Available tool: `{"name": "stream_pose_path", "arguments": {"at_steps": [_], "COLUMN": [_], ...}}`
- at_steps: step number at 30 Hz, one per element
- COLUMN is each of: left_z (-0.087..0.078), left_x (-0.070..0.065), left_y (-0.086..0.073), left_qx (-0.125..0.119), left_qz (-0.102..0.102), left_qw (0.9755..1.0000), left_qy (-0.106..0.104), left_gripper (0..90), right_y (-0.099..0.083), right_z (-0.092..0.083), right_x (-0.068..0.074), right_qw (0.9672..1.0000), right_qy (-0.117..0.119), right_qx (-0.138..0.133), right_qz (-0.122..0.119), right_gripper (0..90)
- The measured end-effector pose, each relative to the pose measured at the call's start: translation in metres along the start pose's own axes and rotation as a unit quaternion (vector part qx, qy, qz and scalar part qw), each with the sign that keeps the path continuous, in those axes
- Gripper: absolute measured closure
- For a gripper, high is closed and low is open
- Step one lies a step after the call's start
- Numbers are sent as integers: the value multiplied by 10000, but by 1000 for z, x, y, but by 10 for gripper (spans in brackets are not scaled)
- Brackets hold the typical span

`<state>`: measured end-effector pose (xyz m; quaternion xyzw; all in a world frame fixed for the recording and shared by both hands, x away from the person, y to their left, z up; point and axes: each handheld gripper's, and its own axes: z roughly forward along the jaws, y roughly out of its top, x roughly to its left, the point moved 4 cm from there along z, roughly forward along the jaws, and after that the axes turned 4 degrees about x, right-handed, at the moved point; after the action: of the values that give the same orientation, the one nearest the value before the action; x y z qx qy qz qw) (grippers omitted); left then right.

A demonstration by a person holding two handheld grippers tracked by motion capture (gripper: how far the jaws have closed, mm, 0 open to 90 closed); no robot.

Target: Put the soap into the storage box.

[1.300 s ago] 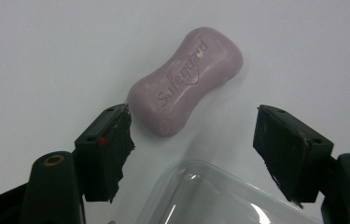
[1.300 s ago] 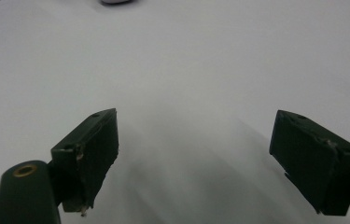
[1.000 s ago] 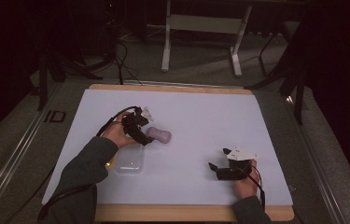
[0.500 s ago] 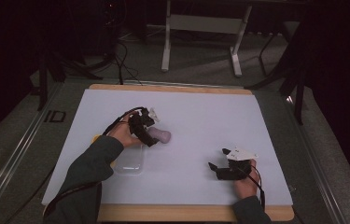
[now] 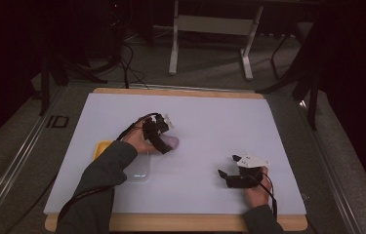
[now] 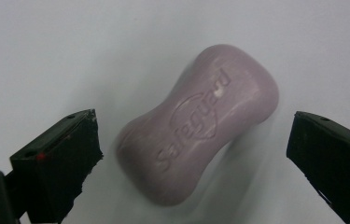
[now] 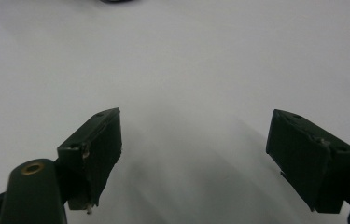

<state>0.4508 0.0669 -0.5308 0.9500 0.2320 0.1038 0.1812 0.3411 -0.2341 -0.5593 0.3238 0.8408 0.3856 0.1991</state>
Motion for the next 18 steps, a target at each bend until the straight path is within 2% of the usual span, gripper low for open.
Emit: {"name": "stream_pose_path", "arguments": {"at_steps": [4, 9, 18], "left_z": [6, 13, 19], "left_x": [-3, -6, -5], "left_y": [5, 10, 12], "left_qx": [14, 169, 239], "left_qz": [62, 234, 296], "left_qw": [10000, 9995, 9992], "left_qy": [13, 106, 144], "left_gripper": [21, 19, 20], "right_y": [0, 0, 0], "right_z": [0, 0, 0], "right_x": [0, 0, 0], "right_qw": [10000, 10000, 10000], "right_qy": [3, 7, 0], "right_qx": [2, 2, 15], "right_qz": [-1, -1, -2], "right_gripper": [177, 178, 178]}}
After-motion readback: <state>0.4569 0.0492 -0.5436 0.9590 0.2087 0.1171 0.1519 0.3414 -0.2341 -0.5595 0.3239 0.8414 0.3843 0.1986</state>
